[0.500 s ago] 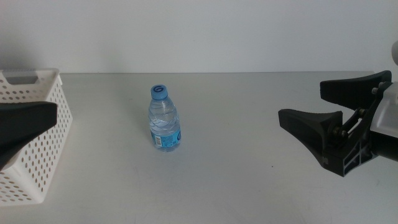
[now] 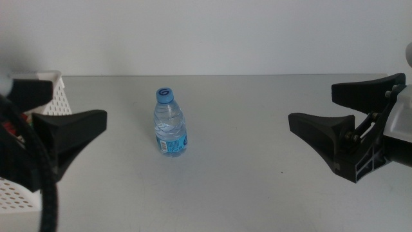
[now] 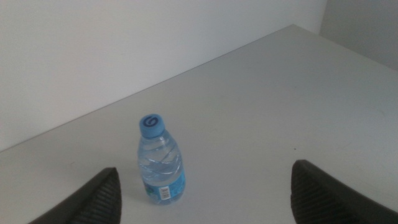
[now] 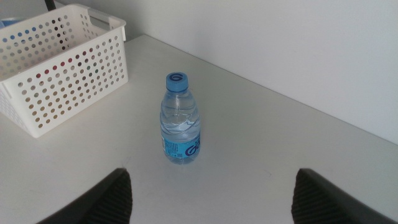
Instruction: Use arms to grab the bottles and put them into the dustbin to the left of the table.
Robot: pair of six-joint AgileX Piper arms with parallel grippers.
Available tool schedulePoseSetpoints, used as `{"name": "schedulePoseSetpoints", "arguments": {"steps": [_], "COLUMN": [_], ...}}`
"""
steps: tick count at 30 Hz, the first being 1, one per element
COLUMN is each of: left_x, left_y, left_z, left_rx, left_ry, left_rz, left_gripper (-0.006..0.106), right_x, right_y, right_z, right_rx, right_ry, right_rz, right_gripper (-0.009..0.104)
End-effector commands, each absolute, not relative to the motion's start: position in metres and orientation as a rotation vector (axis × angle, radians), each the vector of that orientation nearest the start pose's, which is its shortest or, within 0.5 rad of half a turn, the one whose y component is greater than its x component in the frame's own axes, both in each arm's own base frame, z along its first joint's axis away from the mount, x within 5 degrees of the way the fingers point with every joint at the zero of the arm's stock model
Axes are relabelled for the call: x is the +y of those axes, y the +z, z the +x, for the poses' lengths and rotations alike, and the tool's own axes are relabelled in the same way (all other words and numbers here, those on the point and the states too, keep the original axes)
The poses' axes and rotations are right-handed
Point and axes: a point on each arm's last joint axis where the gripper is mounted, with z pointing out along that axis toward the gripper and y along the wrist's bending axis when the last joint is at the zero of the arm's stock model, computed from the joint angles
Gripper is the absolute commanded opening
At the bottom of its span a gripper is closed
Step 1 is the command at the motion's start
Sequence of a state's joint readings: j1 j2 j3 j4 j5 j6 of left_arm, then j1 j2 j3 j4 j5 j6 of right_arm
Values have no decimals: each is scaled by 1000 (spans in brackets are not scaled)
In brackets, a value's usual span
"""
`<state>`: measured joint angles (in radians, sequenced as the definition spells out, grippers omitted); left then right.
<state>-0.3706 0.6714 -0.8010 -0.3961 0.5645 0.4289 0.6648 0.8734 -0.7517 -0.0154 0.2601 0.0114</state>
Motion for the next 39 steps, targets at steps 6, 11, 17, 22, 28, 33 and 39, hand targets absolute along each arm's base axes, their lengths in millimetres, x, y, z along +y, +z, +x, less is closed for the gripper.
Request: {"name": "schedulePoseSetpoints", "arguments": {"steps": [6, 11, 17, 22, 28, 33, 39], "left_x": [-72, -71, -71, -66, -66, -74, -73], "left_y": [332, 316, 320, 316, 313, 306, 284], "left_z": [123, 124, 124, 126, 128, 126, 122], "left_rx": [1780, 1788, 1767, 1831, 1798, 1580, 1523], "left_ry": [-531, -499, -513, -463, -427, -463, -490], "left_rz": [454, 477, 451, 392, 328, 382, 375], "left_gripper": [93, 93, 93, 93, 93, 93, 93], "right_x": [115, 115, 115, 115, 115, 115, 115], "right_y": [372, 372, 372, 372, 372, 372, 372], "right_z": [146, 146, 146, 146, 146, 146, 146], "right_rx": [1670, 1670, 1670, 1670, 1670, 1670, 1670], "right_ry": [465, 465, 465, 465, 465, 465, 465], "right_rz": [-597, -597, -597, -597, -597, -597, -597], "right_gripper": [66, 66, 66, 66, 66, 66, 66]}}
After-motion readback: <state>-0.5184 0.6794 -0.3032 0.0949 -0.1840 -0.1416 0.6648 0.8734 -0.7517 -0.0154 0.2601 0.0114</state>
